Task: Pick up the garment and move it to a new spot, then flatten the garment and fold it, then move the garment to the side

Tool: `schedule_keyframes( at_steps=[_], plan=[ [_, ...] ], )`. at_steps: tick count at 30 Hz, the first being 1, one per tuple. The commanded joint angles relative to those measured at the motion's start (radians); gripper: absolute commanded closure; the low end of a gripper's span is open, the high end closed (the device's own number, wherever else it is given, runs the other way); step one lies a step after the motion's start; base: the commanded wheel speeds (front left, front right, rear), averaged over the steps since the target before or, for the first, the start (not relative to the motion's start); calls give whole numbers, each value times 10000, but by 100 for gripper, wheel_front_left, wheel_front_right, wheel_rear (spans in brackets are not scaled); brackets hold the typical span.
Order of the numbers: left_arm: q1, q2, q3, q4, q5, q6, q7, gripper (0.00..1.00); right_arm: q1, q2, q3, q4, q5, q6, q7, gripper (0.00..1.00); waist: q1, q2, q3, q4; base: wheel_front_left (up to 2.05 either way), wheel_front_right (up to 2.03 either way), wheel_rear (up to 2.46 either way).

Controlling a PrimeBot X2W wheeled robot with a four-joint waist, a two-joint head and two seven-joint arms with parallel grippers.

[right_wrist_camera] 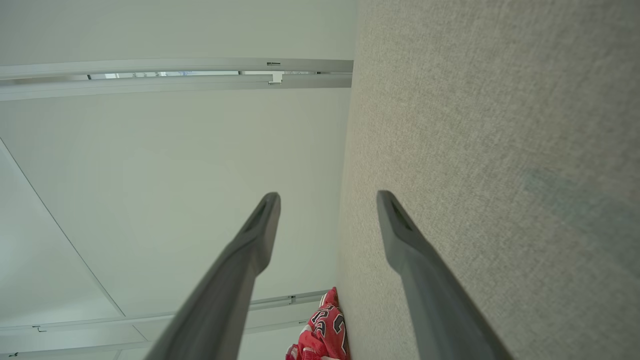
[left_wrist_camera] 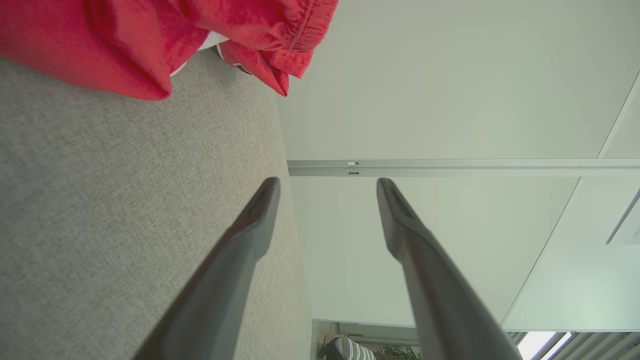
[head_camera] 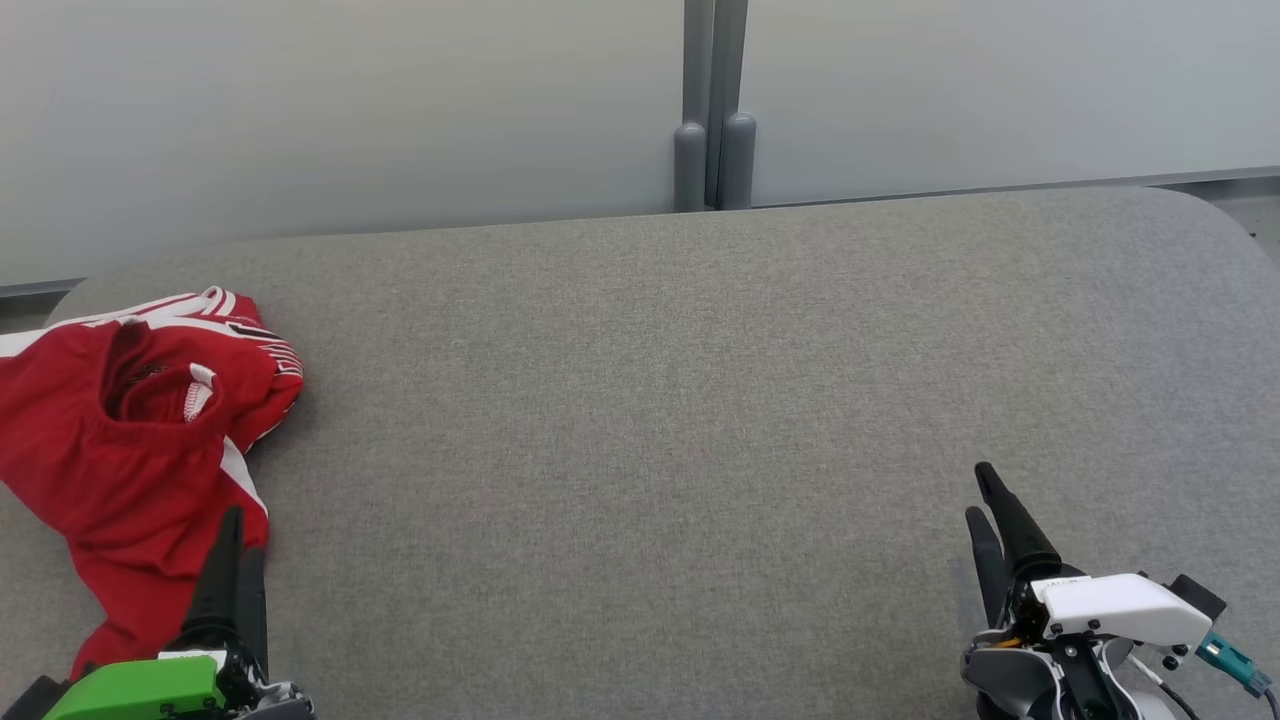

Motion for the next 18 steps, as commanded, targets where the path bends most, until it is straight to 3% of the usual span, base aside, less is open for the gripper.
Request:
schedule_keyframes(
  at_steps=[1,9,18],
  plan=[
    [-25,64,-130,-263,215,46,-128,0,-79,-33,-23,-225,-161,5,-99,0,0,3,-7,1,0,0,0],
    [47,78,-490,-542,988,174,-572,0,32,-42,-103,-414,-918,6,-380,0,0,6,-51,6,0,0,0],
    [59,92,-862,-879,2480,372,-1023,0,152,-51,-162,-948,-2654,7,-669,0,0,9,-91,13,0,0,0]
  ],
)
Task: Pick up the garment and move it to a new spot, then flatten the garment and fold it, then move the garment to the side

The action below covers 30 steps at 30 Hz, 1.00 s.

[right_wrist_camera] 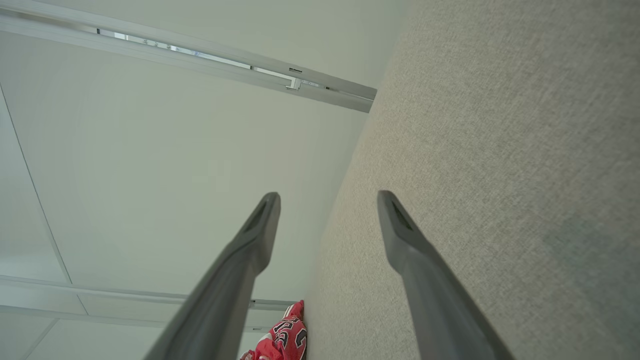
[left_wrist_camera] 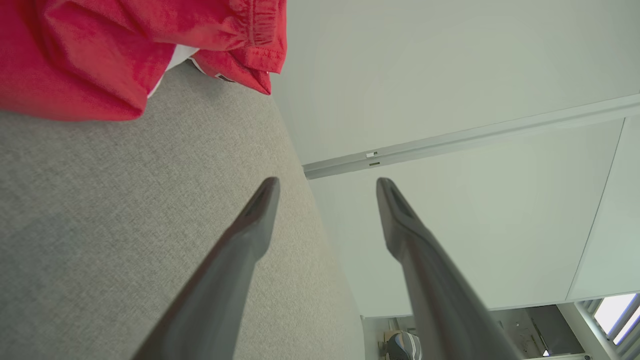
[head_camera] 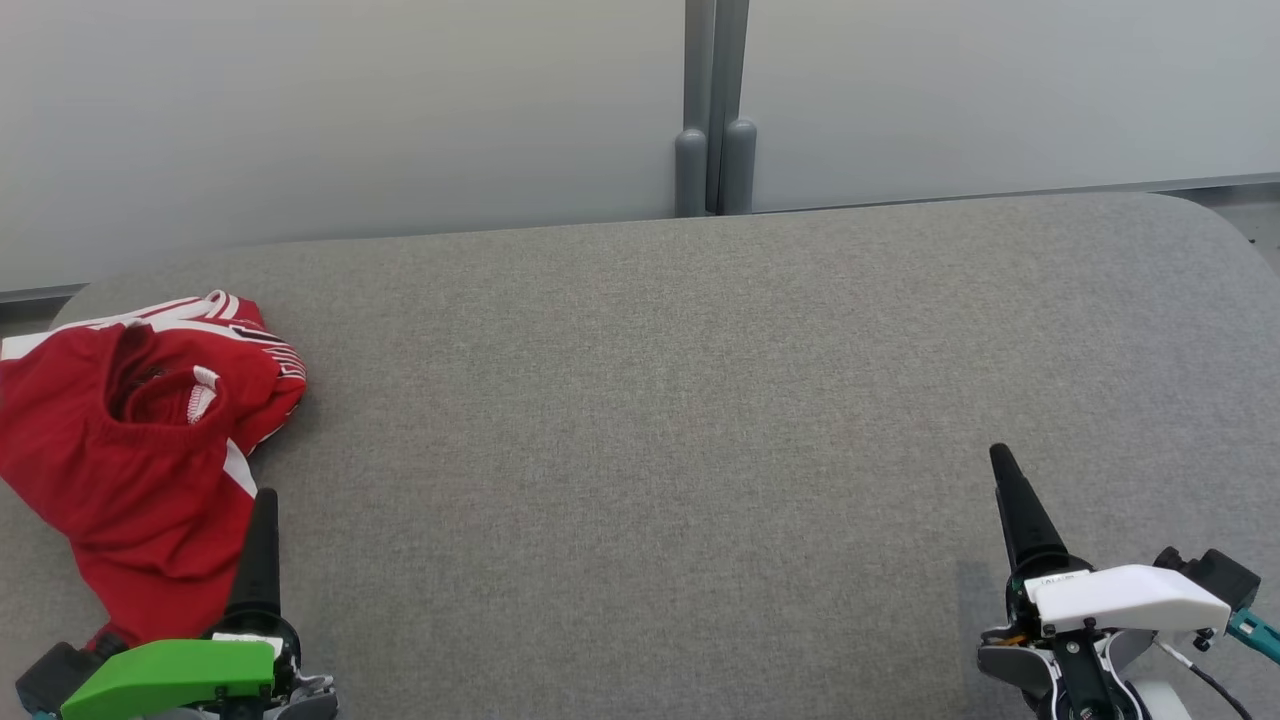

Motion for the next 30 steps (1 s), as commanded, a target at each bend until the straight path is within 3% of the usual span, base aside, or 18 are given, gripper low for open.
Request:
schedule_keyframes(
  at_steps=[1,30],
  plan=[
    [-93,83,-47,-290,501,50,-124,0,-31,-46,-17,-305,-471,7,-119,0,0,9,-5,3,0,0,0],
    [195,120,-1369,-956,6675,518,-1311,0,449,-72,283,-1818,-6795,10,-883,0,0,19,-106,34,0,0,0]
  ],
)
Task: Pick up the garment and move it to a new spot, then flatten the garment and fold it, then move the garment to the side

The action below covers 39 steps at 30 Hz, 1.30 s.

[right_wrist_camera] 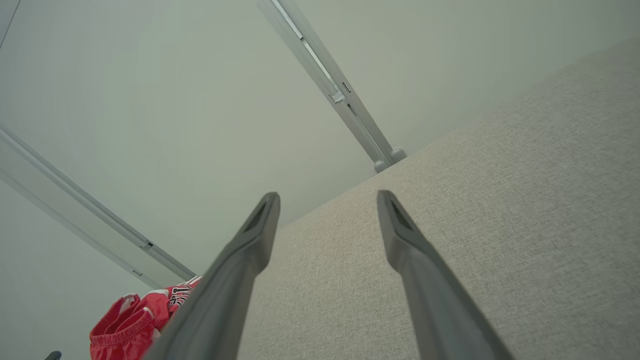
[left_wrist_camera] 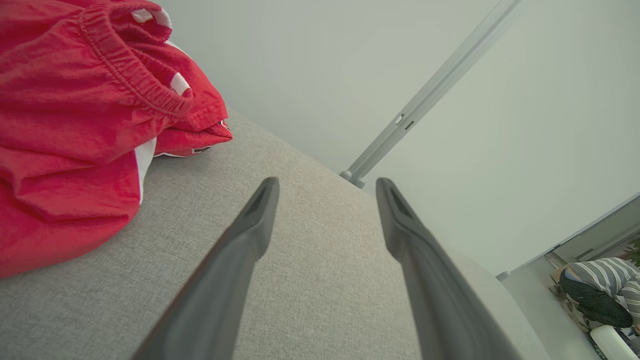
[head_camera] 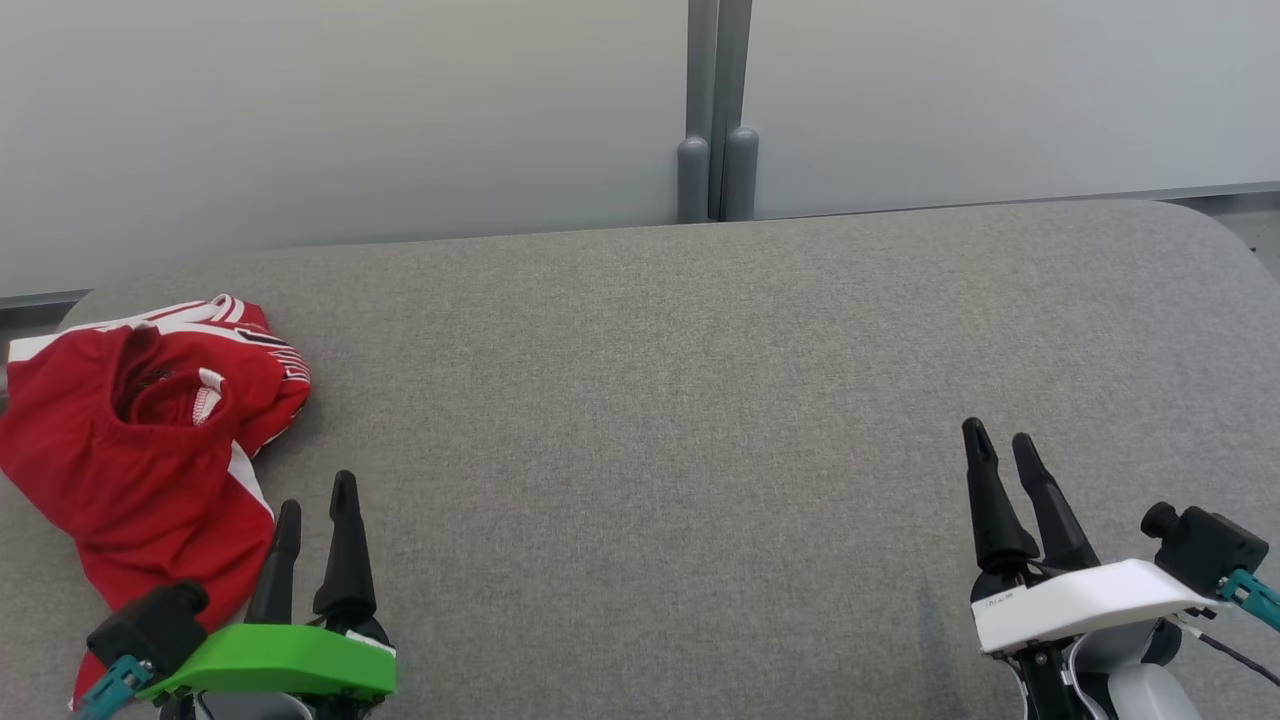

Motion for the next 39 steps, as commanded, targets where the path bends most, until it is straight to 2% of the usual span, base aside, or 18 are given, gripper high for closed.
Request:
schedule_keyframes(
  at_steps=[1,19,39],
  plan=[
    [2,86,-83,-50,520,34,-124,0,49,-55,44,-163,-466,8,-132,0,0,20,-3,4,0,0,0],
    [231,102,-328,379,2544,132,-706,0,220,-68,128,-28,-2603,8,-499,0,0,26,-40,24,0,0,0],
    [404,117,-529,557,4051,233,-1237,0,368,-79,97,-57,-4280,9,-828,0,0,33,-97,51,0,0,0]
  ],
)
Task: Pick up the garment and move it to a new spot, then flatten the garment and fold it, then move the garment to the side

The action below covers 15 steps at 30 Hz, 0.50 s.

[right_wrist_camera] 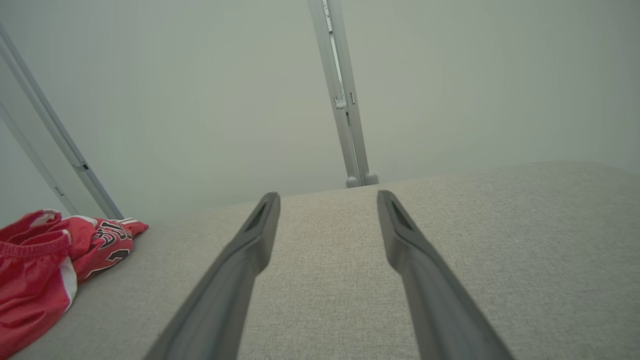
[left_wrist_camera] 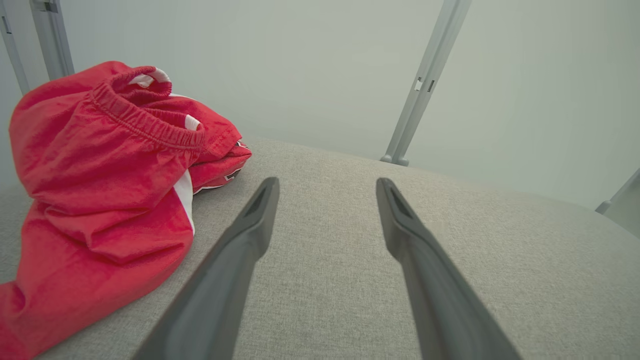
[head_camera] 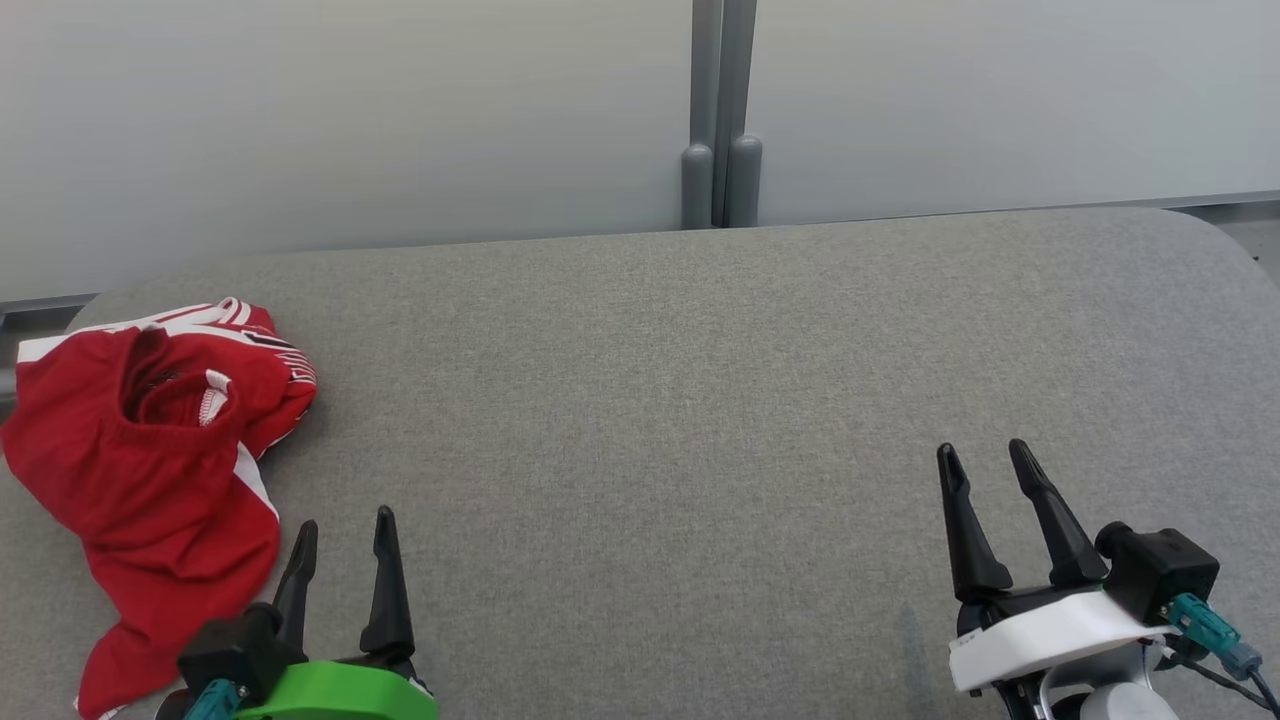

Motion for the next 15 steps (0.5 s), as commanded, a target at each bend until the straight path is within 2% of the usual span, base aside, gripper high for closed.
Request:
schedule_keyframes(
  at_steps=[1,15],
  plan=[
    [88,72,-40,-26,259,15,-107,0,78,-59,-27,-61,-229,5,-78,0,0,33,-3,6,0,0,0],
    [179,82,-214,163,812,53,-440,0,259,-63,-103,-130,-1217,7,-303,0,0,38,-57,31,0,0,0]
  ],
)
